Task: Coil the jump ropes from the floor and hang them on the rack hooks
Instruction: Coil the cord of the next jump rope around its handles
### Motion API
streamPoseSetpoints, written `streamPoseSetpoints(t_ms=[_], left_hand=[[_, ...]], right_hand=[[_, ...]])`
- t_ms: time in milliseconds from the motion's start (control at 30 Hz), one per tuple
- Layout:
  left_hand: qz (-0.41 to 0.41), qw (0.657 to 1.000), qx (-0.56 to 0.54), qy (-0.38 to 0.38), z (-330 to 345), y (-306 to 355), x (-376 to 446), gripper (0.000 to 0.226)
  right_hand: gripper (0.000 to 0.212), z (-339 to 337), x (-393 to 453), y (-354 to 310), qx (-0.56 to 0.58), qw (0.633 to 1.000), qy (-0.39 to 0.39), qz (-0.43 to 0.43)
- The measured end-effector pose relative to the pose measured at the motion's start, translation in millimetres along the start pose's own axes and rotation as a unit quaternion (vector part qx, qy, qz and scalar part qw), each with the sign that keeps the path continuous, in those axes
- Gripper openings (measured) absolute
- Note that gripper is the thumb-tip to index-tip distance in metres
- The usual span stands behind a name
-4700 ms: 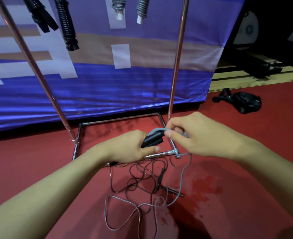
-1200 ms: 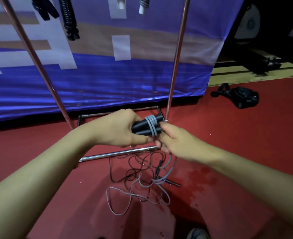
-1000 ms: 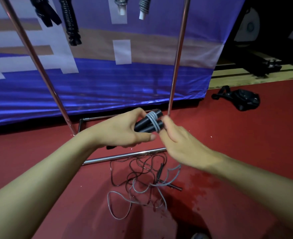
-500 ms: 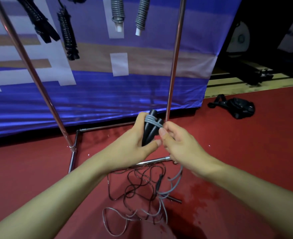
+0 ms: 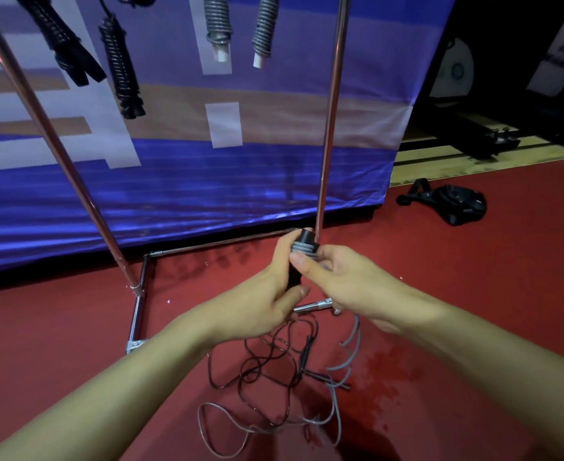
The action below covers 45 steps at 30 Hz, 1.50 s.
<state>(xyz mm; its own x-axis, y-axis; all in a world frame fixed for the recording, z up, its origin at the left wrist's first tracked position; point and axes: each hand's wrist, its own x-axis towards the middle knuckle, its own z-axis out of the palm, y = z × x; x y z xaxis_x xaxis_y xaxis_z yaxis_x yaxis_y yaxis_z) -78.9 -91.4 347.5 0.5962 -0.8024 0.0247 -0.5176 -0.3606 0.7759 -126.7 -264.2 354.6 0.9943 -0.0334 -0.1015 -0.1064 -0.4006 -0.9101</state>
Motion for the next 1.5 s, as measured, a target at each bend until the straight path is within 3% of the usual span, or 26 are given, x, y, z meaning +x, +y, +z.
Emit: streamPoseSetpoints(t_ms=[100, 200, 267, 367, 433, 533, 700, 800, 833, 900, 1000, 1200, 1333, 1500], left_hand=[[0.0, 0.999, -0.053, -0.005, -7, 2, -3, 0.086], [-0.032, 0.983, -0.179, -0.028, -18, 0, -6, 0.092], [-0.04, 0.977, -0.205, -0.039, -24, 0, -8, 0.091], [-0.017, 0.983, -0.179, -0.039, -25, 3, -9, 0.083], [0.009, 0.988, -0.152, -0.012, -21, 4, -9, 0.08], [0.039, 0.988, -0.146, 0.042, -13, 7, -4, 0.078], [0.023, 0.986, -0.136, 0.094, -10, 5, 1, 0.076], [-0.006, 0.989, -0.118, 0.092, -9, 3, 4, 0.045], [-0.014, 0.987, -0.128, 0.094, -9, 2, 5, 0.028], [-0.016, 0.983, -0.143, 0.111, -10, 4, 7, 0.017], [-0.006, 0.984, -0.128, 0.124, -9, 6, 8, 0.022], [0.002, 0.989, -0.037, 0.146, -6, 0, 11, 0.026], [0.002, 0.984, -0.091, 0.153, -10, 1, 8, 0.029], [0.015, 0.971, -0.194, 0.136, -19, 4, 2, 0.035]], right_hand=[[0.026, -5, 2, -2, 0.048, 0.999, -0.011, -0.021], [0.022, -13, 4, -5, -0.017, 0.998, -0.008, -0.063], [0.03, -14, 3, -6, -0.059, 0.995, -0.002, -0.083], [0.039, -11, 0, -6, -0.07, 0.992, 0.013, -0.099], [0.032, -10, -1, -7, -0.036, 0.994, 0.02, -0.104], [0.04, -12, 1, -6, -0.007, 0.995, 0.038, -0.093], [0.02, -17, -1, -9, 0.065, 0.993, -0.001, -0.103], [0.014, -21, -1, -12, 0.046, 0.995, -0.019, -0.089], [0.018, -21, 0, -13, 0.027, 0.996, -0.014, -0.08], [0.029, -21, 3, -13, -0.055, 0.995, 0.026, -0.082], [0.034, -23, 4, -15, -0.137, 0.985, 0.062, -0.089], [0.029, -11, 7, -7, -0.093, 0.994, 0.045, -0.044], [0.014, -5, 7, -2, -0.027, 0.998, 0.051, -0.034], [0.014, -30, -3, -13, -0.224, 0.96, 0.083, -0.146]])
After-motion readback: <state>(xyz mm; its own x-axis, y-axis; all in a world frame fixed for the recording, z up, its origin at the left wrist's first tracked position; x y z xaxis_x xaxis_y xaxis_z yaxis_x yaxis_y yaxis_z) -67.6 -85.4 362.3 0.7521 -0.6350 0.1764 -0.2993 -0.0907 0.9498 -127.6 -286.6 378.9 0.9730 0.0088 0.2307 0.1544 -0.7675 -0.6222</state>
